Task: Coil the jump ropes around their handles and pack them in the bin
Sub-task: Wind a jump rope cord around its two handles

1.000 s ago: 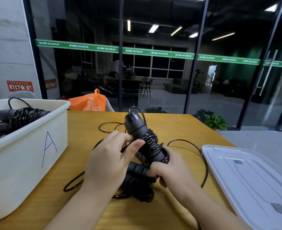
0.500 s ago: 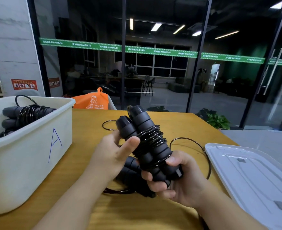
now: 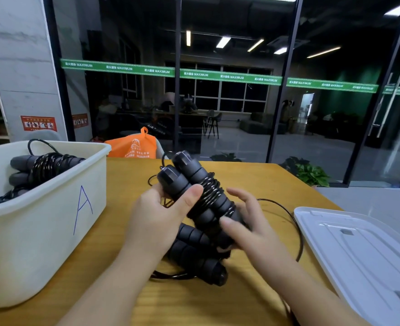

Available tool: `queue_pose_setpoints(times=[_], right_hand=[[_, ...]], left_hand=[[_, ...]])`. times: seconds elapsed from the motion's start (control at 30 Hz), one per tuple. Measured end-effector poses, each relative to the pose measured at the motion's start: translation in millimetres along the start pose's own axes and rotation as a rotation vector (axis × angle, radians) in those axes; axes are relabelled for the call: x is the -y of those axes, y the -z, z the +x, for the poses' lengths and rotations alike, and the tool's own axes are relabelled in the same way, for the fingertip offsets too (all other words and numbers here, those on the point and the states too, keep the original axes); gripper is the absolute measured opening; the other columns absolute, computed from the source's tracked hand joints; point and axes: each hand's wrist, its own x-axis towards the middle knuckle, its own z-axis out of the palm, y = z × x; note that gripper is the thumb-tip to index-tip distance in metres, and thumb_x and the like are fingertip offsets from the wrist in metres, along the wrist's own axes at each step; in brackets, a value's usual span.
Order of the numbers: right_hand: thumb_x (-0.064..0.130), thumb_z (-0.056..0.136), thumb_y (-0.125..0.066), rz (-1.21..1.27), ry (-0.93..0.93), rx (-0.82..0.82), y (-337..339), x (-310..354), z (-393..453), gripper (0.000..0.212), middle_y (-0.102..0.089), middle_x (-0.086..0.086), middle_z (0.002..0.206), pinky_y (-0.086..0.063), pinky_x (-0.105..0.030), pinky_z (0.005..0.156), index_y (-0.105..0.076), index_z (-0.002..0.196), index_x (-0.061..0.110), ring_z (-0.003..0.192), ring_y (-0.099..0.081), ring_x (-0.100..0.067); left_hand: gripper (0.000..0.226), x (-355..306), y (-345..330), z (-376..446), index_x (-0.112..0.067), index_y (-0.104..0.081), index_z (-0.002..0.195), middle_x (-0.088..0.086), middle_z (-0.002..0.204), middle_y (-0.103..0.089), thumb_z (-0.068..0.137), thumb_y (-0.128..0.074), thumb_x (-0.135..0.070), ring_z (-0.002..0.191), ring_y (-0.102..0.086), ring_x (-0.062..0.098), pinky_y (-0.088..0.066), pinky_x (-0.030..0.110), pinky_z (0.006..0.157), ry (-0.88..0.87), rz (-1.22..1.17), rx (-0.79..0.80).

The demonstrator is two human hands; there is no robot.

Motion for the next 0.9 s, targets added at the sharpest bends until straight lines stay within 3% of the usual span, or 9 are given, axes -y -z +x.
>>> queue_pose_setpoints(times=[0.1, 0.17, 0.23, 0.33, 0.47, 0.63, 0.73, 0.9], right_hand=[[0.037, 0.073, -0.079, -0.330, 0.175, 0.039, -3, -3, -3, 0.085, -0.041, 0.029, 0.127, -0.045, -0.012, 0.092, -0.020, 0.129, 0.062, 0.113, -0.051, 0.008], [0.037, 0.070, -0.082, -0.465, 0.218, 0.052, -8, -8, -1, 0.098, -0.029, 0.035, 0.132, -0.038, -0.013, 0.100, -0.008, 0.126, 0.070, 0.123, -0.039, 0.013], [0.034, 0.069, -0.078, -0.505, 0.250, 0.005, -11, -10, 0, 0.096, -0.032, 0.029, 0.136, -0.043, -0.023, 0.101, -0.011, 0.127, 0.069, 0.125, -0.040, 0.008], [0.026, 0.065, -0.071, -0.475, 0.248, -0.037, -10, -6, -2, 0.085, -0.054, 0.023, 0.124, -0.052, -0.033, 0.089, -0.026, 0.131, 0.057, 0.111, -0.056, -0.001], [0.015, 0.054, -0.067, -0.177, 0.112, 0.075, -1, 5, -3, 0.061, -0.068, 0.011, 0.086, -0.049, -0.026, 0.065, -0.058, 0.111, 0.035, 0.076, -0.063, -0.010], [0.022, 0.037, -0.063, 0.320, -0.102, 0.261, -3, 1, -2, 0.043, -0.058, -0.011, 0.073, -0.036, -0.017, 0.040, -0.069, 0.080, 0.017, 0.049, -0.052, -0.018], [0.020, 0.040, -0.062, 0.503, -0.139, 0.324, -8, 1, -4, 0.041, -0.051, -0.016, 0.074, -0.029, -0.013, 0.036, -0.063, 0.079, 0.008, 0.043, -0.042, -0.018], [0.025, 0.029, -0.080, 0.560, -0.197, 0.392, -4, 0, -2, 0.066, -0.053, -0.014, 0.075, -0.021, -0.014, 0.037, -0.057, 0.087, 0.003, 0.045, -0.040, -0.017]], left_hand=[[0.043, -8, -3, -5, -0.034, -0.059, 0.072, -0.010, 0.072, -0.063, 0.059, -0.048, -0.072, 0.073, -0.056, -0.007, -0.035, 0.007, 0.054, -0.049, 0.071, -0.114], [0.045, -8, -8, -9, -0.033, -0.060, 0.075, -0.010, 0.076, -0.063, 0.060, -0.051, -0.075, 0.073, -0.056, -0.001, -0.034, 0.014, 0.055, -0.071, 0.124, -0.119], [0.042, -7, -14, -13, -0.032, -0.060, 0.076, -0.011, 0.077, -0.061, 0.060, -0.057, -0.071, 0.073, -0.056, 0.001, -0.036, 0.021, 0.055, -0.089, 0.160, -0.125], [0.053, -3, -15, -12, -0.030, -0.058, 0.072, -0.009, 0.072, -0.058, 0.057, -0.054, -0.081, 0.071, -0.053, 0.001, -0.031, 0.015, 0.053, -0.136, 0.193, -0.093], [0.063, 9, -8, -2, -0.022, -0.056, 0.065, -0.011, 0.063, -0.050, 0.067, -0.043, -0.084, 0.070, -0.051, 0.003, -0.036, 0.012, 0.055, -0.349, 0.241, -0.025], [0.053, 8, -5, 1, -0.027, -0.042, 0.059, -0.012, 0.062, -0.045, 0.077, -0.043, -0.076, 0.056, -0.043, -0.003, -0.032, 0.006, 0.053, -0.445, 0.025, -0.039], [0.062, 8, -10, -3, -0.024, -0.041, 0.062, -0.009, 0.059, -0.041, 0.065, -0.045, -0.086, 0.056, -0.042, -0.001, -0.034, 0.007, 0.054, -0.333, -0.095, -0.087], [0.082, 4, -19, -7, -0.026, -0.042, 0.076, -0.006, 0.069, -0.047, 0.040, -0.041, -0.100, 0.061, -0.048, -0.005, -0.037, 0.007, 0.057, -0.098, -0.103, -0.156]])
